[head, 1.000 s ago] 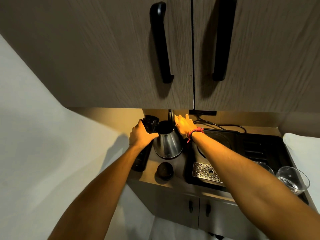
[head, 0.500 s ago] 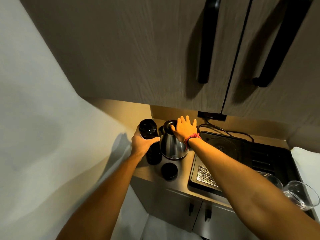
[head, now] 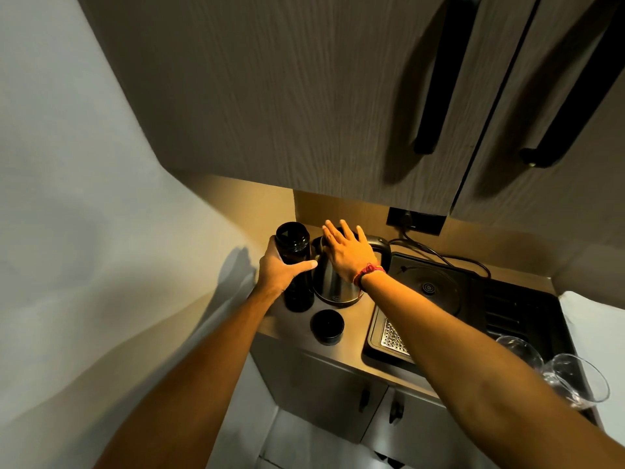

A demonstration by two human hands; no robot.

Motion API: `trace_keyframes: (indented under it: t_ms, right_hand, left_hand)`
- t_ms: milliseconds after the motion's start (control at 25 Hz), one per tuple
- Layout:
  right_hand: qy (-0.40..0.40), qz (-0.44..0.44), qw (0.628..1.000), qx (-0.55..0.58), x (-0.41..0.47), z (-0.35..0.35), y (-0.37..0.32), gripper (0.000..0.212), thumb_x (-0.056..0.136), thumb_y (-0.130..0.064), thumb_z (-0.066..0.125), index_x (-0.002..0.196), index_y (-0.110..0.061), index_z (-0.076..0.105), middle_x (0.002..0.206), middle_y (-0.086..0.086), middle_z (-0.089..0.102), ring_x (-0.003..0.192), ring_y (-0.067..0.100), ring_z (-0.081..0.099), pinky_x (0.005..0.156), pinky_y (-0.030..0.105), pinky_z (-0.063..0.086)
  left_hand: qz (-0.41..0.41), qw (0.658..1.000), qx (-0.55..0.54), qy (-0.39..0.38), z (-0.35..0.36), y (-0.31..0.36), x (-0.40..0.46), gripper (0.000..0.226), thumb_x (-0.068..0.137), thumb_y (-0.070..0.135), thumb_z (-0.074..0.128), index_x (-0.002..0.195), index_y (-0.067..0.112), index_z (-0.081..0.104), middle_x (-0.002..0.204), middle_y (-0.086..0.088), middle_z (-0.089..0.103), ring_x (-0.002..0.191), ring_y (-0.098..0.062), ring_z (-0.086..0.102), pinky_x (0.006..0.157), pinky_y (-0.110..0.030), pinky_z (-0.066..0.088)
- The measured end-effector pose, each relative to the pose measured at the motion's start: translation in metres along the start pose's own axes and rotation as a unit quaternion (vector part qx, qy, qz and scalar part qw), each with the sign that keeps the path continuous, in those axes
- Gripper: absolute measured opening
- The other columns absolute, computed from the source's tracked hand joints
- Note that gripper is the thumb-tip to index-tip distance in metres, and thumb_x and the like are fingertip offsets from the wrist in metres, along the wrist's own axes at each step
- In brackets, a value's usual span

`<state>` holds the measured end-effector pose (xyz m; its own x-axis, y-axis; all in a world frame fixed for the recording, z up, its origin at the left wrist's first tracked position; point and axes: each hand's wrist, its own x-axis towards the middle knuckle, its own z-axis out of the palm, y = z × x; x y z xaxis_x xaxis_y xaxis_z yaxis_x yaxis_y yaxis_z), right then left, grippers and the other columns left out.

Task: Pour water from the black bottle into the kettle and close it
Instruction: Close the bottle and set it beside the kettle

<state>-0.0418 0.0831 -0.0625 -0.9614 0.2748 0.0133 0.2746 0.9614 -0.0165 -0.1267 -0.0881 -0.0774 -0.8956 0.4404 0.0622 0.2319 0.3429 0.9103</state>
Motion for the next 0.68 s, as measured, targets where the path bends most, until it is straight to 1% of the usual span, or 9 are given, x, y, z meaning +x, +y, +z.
trace_keyframes:
  t_ms: [80, 120, 200, 280, 360, 440, 480, 600, 680]
  right_hand:
    - [0.08, -0.029, 0.996, -0.019, -0.019, 0.003, -0.012, 0.055, 0.097, -0.037, 0.029, 0.146, -0.013, 0.033, 0.163, 0.009, 0.012, 0.151, 0.031, 0.012, 0.121, 0.055, 0.015]
    - [0.123, -0.068, 0.99, -0.033, -0.032, 0.011, -0.019, 0.052, 0.095, -0.037, 0.033, 0.138, -0.01, 0.045, 0.159, 0.014, 0.026, 0.146, 0.035, 0.027, 0.117, 0.055, 0.026]
    - [0.161, -0.157, 0.973, -0.053, -0.061, 0.039, -0.031, 0.046, 0.094, -0.04, 0.035, 0.124, -0.01, 0.051, 0.137, 0.016, 0.049, 0.118, 0.036, 0.053, 0.097, 0.048, 0.044]
    - [0.064, -0.176, 0.981, -0.05, -0.082, 0.061, -0.041, 0.052, 0.092, -0.054, 0.034, 0.124, -0.015, 0.047, 0.127, 0.012, 0.05, 0.102, 0.031, 0.055, 0.083, 0.043, 0.047]
    - [-0.07, -0.141, 0.987, -0.041, -0.091, 0.074, -0.044, 0.064, 0.087, -0.063, 0.038, 0.136, -0.022, 0.038, 0.137, 0.011, 0.043, 0.11, 0.031, 0.052, 0.087, 0.043, 0.05]
    - [-0.137, -0.129, 0.982, -0.019, -0.093, 0.078, -0.044, 0.067, 0.085, -0.057, 0.05, 0.142, -0.026, 0.031, 0.142, 0.012, 0.036, 0.116, 0.032, 0.049, 0.088, 0.042, 0.053]
    - [-0.128, -0.132, 0.983, -0.004, -0.094, 0.075, -0.044, 0.068, 0.084, -0.052, 0.053, 0.143, -0.026, 0.03, 0.14, 0.012, 0.036, 0.115, 0.031, 0.049, 0.086, 0.04, 0.054]
    - [0.05, -0.139, 0.988, 0.031, -0.088, 0.051, -0.038, 0.069, 0.085, -0.054, 0.046, 0.143, -0.021, 0.031, 0.128, 0.011, 0.041, 0.106, 0.027, 0.05, 0.081, 0.037, 0.052]
    - [0.166, -0.126, 0.975, 0.071, -0.075, 0.022, -0.035, 0.072, 0.086, -0.057, 0.042, 0.146, -0.02, 0.027, 0.131, 0.013, 0.042, 0.109, 0.027, 0.05, 0.086, 0.036, 0.053]
  left_hand:
    - [-0.013, 1.0, -0.002, -0.015, -0.005, -0.001, -0.003, 0.102, 0.059, 0.036, 0.096, 0.144, 0.019, 0.042, 0.141, -0.005, 0.059, 0.129, -0.025, 0.057, 0.099, -0.027, 0.046]
    - [-0.022, 1.0, 0.0, -0.021, -0.007, -0.003, -0.005, 0.102, 0.058, 0.035, 0.096, 0.142, 0.018, 0.041, 0.139, -0.006, 0.061, 0.127, -0.026, 0.059, 0.1, -0.029, 0.049]
    - [-0.039, 0.999, 0.018, -0.027, -0.013, -0.014, -0.015, 0.1, 0.057, 0.033, 0.097, 0.138, 0.013, 0.042, 0.133, -0.008, 0.064, 0.122, -0.027, 0.063, 0.095, -0.028, 0.053]
    - [-0.047, 0.997, 0.06, -0.026, -0.017, -0.03, -0.029, 0.099, 0.057, 0.036, 0.097, 0.136, 0.01, 0.044, 0.131, -0.008, 0.064, 0.121, -0.027, 0.063, 0.091, -0.025, 0.05]
    - [-0.034, 0.991, 0.127, -0.04, -0.018, -0.044, -0.044, 0.097, 0.064, 0.042, 0.092, 0.141, 0.01, 0.044, 0.139, -0.011, 0.057, 0.129, -0.03, 0.056, 0.097, -0.03, 0.047]
    - [0.011, 0.955, 0.291, -0.064, -0.016, -0.055, -0.057, 0.095, 0.077, 0.054, 0.078, 0.148, 0.007, 0.037, 0.15, -0.015, 0.047, 0.138, -0.033, 0.046, 0.109, -0.04, 0.042]
    - [0.045, 0.924, 0.374, -0.062, -0.015, -0.061, -0.062, 0.092, 0.082, 0.059, 0.069, 0.15, 0.007, 0.034, 0.154, -0.017, 0.042, 0.142, -0.034, 0.041, 0.115, -0.044, 0.036]
    - [0.122, 0.86, 0.493, -0.051, -0.019, -0.073, -0.077, 0.092, 0.09, 0.06, 0.054, 0.156, 0.005, 0.024, 0.162, -0.018, 0.028, 0.152, -0.032, 0.025, 0.123, -0.049, 0.021]
    - [0.154, 0.852, 0.499, -0.04, -0.023, -0.075, -0.083, 0.091, 0.091, 0.059, 0.051, 0.157, 0.004, 0.023, 0.163, -0.017, 0.028, 0.153, -0.031, 0.024, 0.124, -0.05, 0.018]
